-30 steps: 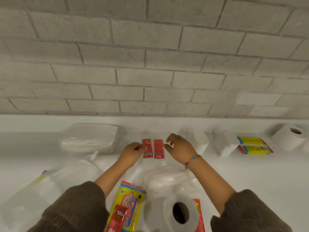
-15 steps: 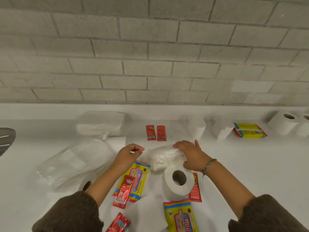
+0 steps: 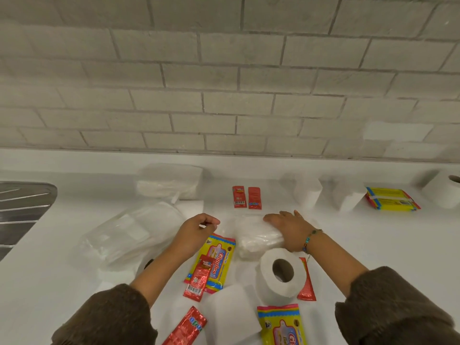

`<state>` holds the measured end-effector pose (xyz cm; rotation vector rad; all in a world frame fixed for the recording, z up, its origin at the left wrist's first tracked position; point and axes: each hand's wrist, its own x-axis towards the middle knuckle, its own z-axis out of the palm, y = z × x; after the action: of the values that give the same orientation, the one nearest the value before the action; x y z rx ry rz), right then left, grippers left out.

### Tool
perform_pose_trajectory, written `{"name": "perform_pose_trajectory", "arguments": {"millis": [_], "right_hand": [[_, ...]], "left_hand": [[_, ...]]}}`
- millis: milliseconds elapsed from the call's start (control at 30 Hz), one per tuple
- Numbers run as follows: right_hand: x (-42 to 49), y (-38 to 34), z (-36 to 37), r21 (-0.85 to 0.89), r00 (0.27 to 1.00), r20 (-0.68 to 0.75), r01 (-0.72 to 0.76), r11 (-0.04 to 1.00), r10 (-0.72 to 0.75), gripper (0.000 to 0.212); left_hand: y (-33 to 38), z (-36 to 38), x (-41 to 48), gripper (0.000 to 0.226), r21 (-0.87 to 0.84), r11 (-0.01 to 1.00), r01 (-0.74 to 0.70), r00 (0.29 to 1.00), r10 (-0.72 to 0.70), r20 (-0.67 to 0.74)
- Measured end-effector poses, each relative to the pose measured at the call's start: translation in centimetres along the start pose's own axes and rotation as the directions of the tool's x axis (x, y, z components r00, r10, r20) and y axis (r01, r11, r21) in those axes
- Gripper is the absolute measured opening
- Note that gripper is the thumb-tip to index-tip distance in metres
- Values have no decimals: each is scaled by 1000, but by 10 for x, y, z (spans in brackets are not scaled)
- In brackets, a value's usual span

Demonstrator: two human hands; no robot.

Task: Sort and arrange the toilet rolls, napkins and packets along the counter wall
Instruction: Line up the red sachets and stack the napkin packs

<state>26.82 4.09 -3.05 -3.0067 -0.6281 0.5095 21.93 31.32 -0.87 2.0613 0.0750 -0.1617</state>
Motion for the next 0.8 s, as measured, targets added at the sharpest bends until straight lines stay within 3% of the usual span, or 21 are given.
{"name": "perform_pose_trajectory", "arguments": {"millis": [133, 333, 467, 600, 800], "right_hand": [[7, -1, 1, 14, 992, -122, -7, 1000, 9, 76], [20, -6, 10, -31, 998, -66, -28, 999, 25, 94], [25, -4, 15, -38, 994, -107, -13, 999, 9, 79], [27, 2, -2, 77, 993, -118, 35, 996, -26, 68], [30, -22, -58, 101, 940, -337, 100, 990, -61, 66]], "left_hand": [[-2, -1, -3, 13, -3, 1000, 19, 1000, -19, -16], [-2, 5, -5, 13, -22, 998, 57, 998, -57, -28], [-1, 10, -6, 17, -38, 996, 77, 996, -78, -34], [0, 6, -8, 22, -22, 997, 76, 996, -77, -52], [8, -36, -4, 16, -6, 1000, 14, 989, -14, -145]]}}
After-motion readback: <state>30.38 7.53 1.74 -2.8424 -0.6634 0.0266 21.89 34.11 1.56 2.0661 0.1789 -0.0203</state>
